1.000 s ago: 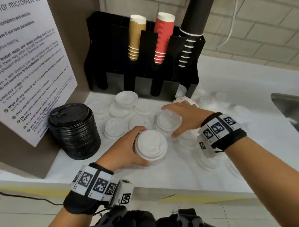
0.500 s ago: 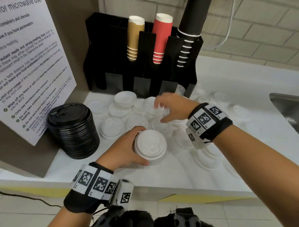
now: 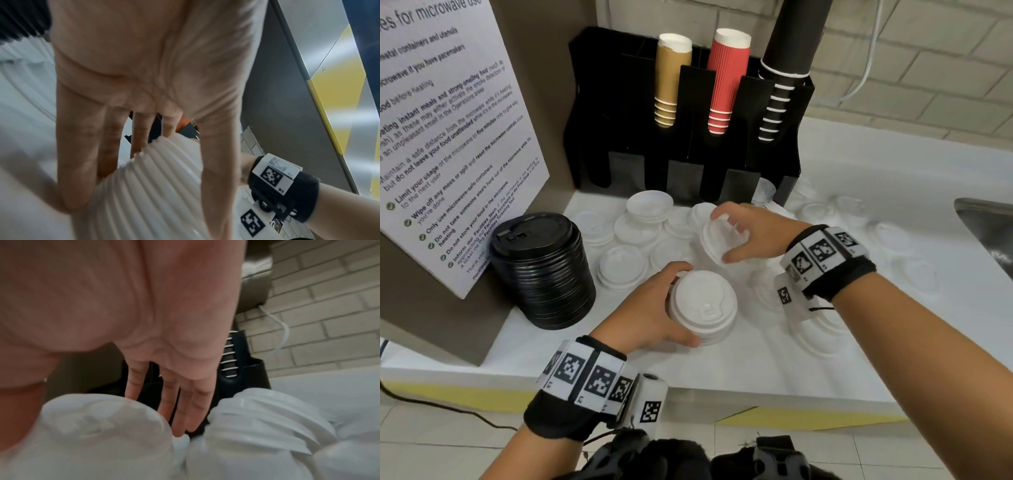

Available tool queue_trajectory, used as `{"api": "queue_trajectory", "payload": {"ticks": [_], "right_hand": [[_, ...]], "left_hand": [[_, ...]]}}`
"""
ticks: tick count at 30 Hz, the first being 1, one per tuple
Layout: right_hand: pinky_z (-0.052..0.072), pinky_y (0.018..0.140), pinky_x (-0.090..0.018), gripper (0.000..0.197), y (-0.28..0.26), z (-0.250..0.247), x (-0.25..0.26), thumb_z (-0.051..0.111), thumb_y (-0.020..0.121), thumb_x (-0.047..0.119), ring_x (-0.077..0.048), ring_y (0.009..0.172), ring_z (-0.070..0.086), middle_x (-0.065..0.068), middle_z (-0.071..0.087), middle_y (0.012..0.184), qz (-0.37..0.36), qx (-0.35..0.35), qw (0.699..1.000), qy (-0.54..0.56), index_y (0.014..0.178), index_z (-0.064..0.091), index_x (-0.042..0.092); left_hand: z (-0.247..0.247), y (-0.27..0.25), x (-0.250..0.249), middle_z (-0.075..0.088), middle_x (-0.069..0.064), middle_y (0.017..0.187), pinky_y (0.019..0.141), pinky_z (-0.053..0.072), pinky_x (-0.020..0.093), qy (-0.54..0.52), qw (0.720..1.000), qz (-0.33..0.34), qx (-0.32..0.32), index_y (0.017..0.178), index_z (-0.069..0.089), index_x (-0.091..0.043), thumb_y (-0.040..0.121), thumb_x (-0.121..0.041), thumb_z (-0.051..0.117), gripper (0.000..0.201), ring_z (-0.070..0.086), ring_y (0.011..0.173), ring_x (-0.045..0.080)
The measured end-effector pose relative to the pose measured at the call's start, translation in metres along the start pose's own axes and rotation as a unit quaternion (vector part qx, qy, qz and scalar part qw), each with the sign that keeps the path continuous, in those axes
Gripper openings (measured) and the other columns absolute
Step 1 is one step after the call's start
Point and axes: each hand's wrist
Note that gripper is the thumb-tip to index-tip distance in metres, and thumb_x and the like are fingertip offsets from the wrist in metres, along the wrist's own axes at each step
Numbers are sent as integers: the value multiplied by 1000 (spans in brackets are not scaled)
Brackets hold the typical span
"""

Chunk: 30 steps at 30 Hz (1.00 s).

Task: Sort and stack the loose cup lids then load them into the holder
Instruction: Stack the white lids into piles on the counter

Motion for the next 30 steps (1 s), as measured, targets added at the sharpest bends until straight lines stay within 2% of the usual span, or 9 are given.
{"api": "queue_trajectory", "payload": {"ticks": [3, 5, 7, 9, 11, 16, 19, 24, 30], "right_hand": [[48, 94, -32, 66, -11, -12, 1, 76, 79, 28, -21, 111, 55, -4, 48, 122, 2, -30, 993, 112, 132, 36, 31], [49, 93, -31, 63, -22, -15, 4, 76, 79, 28, -17, 109, 57, 2, 49, 118, 2, -53, 983, 174, 129, 38, 36], [50, 87, -22, 61, -36, -10, 8, 77, 78, 25, -11, 105, 59, 9, 50, 114, -11, -80, 972, 219, 126, 42, 39], [47, 78, -12, 60, -52, 1, 14, 77, 77, 20, -1, 100, 56, 18, 51, 110, -37, -94, 963, 249, 124, 47, 41], [42, 74, -6, 60, -66, 17, 20, 78, 76, 20, 2, 98, 54, 22, 52, 110, -52, -101, 961, 253, 122, 50, 45], [32, 77, 2, 65, -83, 49, 29, 80, 71, 26, 10, 101, 46, 11, 49, 117, -30, -139, 972, 185, 124, 49, 46], [31, 81, -1, 67, -86, 60, 32, 82, 69, 26, 3, 108, 45, 9, 48, 120, -20, -141, 973, 180, 127, 51, 41], [37, 101, -26, 70, -84, 71, 40, 82, 65, 28, -13, 117, 42, 8, 46, 121, -4, -135, 980, 149, 128, 52, 36], [35, 100, -25, 71, -82, 75, 41, 82, 62, 29, -14, 117, 38, 7, 43, 122, -8, -146, 981, 129, 127, 53, 36]], "left_hand": [[0, -1, 0, 45, -26, 116, 79, 33, 1, 0, 1000, -9, 3, 133, 31, -40, 53, -20, 95, 104, 46, 104, -13], [0, -1, -1, 48, -20, 120, 83, 36, 7, 3, 1000, -12, -1, 132, 34, -35, 55, -21, 94, 99, 50, 107, -3], [1, -1, -2, 49, -17, 122, 87, 39, 14, 4, 1000, -13, -6, 130, 36, -31, 57, -22, 93, 93, 51, 111, 5], [3, -1, -3, 50, -21, 118, 86, 40, 12, -3, 1000, -8, -8, 129, 38, -31, 59, -22, 93, 89, 51, 110, 4], [3, -1, -5, 50, -23, 116, 87, 41, 11, -10, 1000, -1, -6, 129, 38, -32, 60, -21, 92, 89, 52, 109, 3], [6, 1, -7, 56, -13, 123, 99, 46, 33, -13, 1000, 0, -4, 133, 38, -32, 60, -23, 92, 91, 54, 115, 8], [9, 2, -8, 57, -14, 121, 98, 47, 31, -19, 1000, 4, -6, 128, 40, -35, 59, -22, 92, 87, 55, 114, 6], [12, 4, -8, 59, -12, 117, 97, 48, 34, -27, 1000, 9, -6, 124, 42, -34, 60, -19, 91, 82, 56, 111, 6], [12, 5, -8, 58, -15, 114, 93, 49, 26, -27, 1000, 16, -6, 120, 41, -38, 59, -18, 91, 81, 56, 108, 3]]}}
Point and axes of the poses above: each hand's wrist, its own y-axis towards the middle knuckle, its own z-axis out of the palm, x = y × z
